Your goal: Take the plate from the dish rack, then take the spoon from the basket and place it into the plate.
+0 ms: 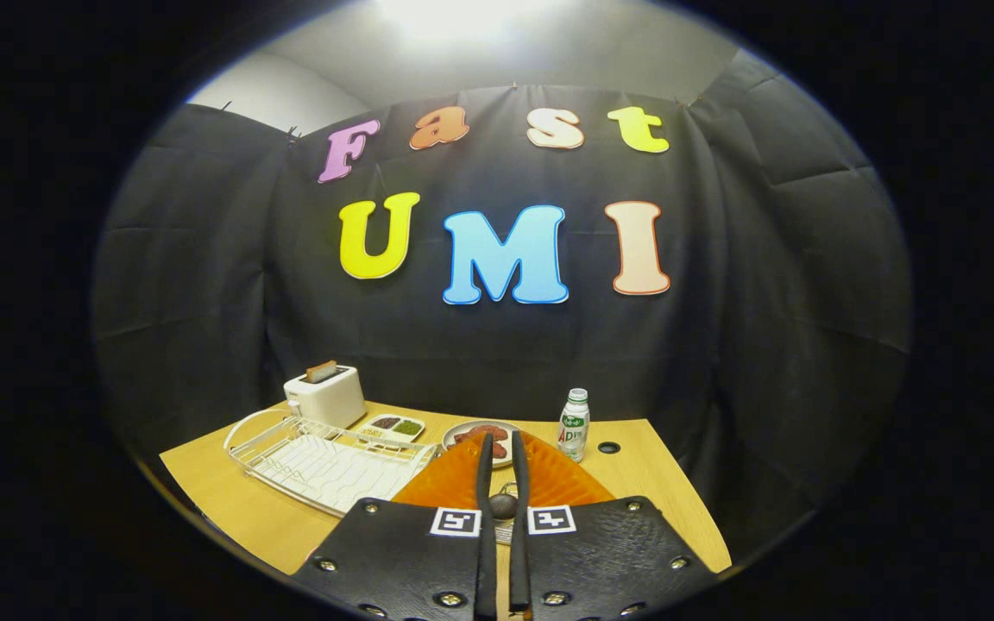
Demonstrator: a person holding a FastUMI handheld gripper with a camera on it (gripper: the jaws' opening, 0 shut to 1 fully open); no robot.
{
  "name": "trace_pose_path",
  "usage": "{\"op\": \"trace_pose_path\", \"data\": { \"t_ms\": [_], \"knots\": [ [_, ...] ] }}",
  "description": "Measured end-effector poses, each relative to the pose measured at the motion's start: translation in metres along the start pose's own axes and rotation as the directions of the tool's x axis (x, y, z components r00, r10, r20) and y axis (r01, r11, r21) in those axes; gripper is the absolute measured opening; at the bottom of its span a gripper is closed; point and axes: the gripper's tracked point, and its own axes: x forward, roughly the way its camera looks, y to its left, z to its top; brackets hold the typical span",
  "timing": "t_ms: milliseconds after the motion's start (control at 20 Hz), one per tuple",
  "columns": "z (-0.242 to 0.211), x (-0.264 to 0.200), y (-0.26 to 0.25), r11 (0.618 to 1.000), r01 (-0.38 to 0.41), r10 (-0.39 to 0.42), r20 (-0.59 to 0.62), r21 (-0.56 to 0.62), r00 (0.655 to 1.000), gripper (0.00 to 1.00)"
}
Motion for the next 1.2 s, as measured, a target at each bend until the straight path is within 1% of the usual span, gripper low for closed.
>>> {"op": "trace_pose_path", "data": {
  "t_ms": [200,500,650,850,1200],
  "knots": [
    [-0.020,-0.016,0.027,0.999,-0.032,0.033,-0.043,0.011,0.999,0.05],
    [-0.058,-0.015,0.069,0.991,-0.134,0.134,-0.134,0.012,0.982,0.06],
    [-0.078,-0.009,0.093,0.979,-0.202,0.202,-0.187,0.017,0.961,0.05],
    [-0.104,-0.002,0.125,0.956,-0.293,0.287,-0.255,0.013,0.924,0.05],
    [-0.135,0.010,0.173,0.913,-0.408,0.391,-0.332,0.019,0.859,0.05]
  ]
}}
